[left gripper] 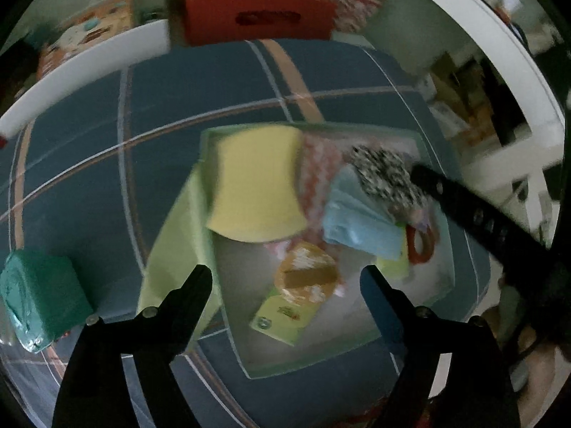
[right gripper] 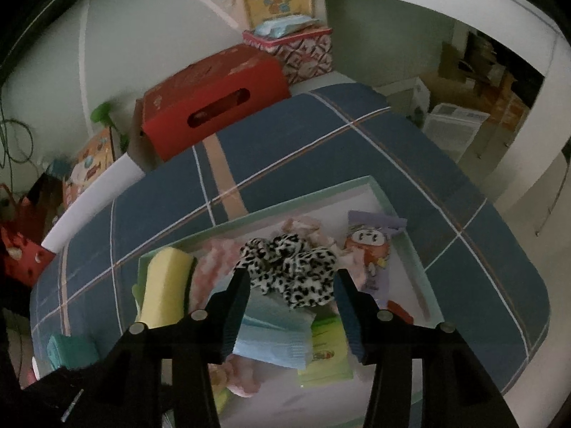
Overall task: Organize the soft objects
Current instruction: 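Withdraw both grippers from the tray toward the remaining items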
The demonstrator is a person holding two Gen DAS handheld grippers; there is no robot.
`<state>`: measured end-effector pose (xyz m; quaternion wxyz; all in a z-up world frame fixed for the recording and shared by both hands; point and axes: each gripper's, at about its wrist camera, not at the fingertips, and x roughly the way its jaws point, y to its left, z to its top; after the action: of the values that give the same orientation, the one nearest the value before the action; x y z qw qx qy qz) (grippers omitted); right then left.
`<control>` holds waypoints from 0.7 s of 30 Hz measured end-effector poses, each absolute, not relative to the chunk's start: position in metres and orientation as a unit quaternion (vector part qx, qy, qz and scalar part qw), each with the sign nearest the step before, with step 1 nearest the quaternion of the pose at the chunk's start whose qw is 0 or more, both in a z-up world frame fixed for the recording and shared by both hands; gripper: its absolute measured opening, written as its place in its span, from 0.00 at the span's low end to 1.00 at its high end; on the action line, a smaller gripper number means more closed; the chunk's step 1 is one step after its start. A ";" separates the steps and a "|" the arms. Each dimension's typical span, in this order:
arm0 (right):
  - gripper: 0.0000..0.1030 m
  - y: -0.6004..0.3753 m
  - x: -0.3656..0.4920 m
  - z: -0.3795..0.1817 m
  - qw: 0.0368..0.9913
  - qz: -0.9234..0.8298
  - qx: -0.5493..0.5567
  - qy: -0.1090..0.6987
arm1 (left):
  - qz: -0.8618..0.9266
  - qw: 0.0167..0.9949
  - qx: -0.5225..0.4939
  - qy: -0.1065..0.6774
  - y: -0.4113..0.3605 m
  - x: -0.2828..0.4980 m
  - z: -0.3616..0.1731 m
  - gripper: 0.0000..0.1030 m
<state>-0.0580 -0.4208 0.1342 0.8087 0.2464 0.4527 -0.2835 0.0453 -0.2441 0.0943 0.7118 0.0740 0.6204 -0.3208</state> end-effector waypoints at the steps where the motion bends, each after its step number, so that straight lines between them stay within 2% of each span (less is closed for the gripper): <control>1: 0.55 -0.420 -0.057 0.133 0.809 -0.282 0.244 0.455 | -0.314 0.715 0.068 0.621 -0.241 0.050 0.094 0.88; 3: 0.73 -0.420 -0.056 0.133 0.810 -0.284 0.240 0.454 | -0.294 0.725 0.060 0.620 -0.234 0.059 0.088 0.90; 5: 0.79 -0.421 -0.056 0.132 0.808 -0.291 0.238 0.454 | -0.274 0.735 0.054 0.618 -0.225 0.068 0.086 0.90; 16: 0.82 -0.422 -0.056 0.132 0.805 -0.302 0.228 0.457 | -0.236 0.747 0.030 0.620 -0.206 0.089 0.079 0.90; 21: 0.82 -0.412 -0.050 0.142 0.818 -0.297 0.224 0.439 | -0.238 0.755 0.005 0.611 -0.187 0.095 0.095 0.90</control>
<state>-0.0502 -0.4124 0.1419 0.8177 0.2236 0.4392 -0.2975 0.0950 -0.1869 0.0947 0.7548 0.0053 0.6113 -0.2378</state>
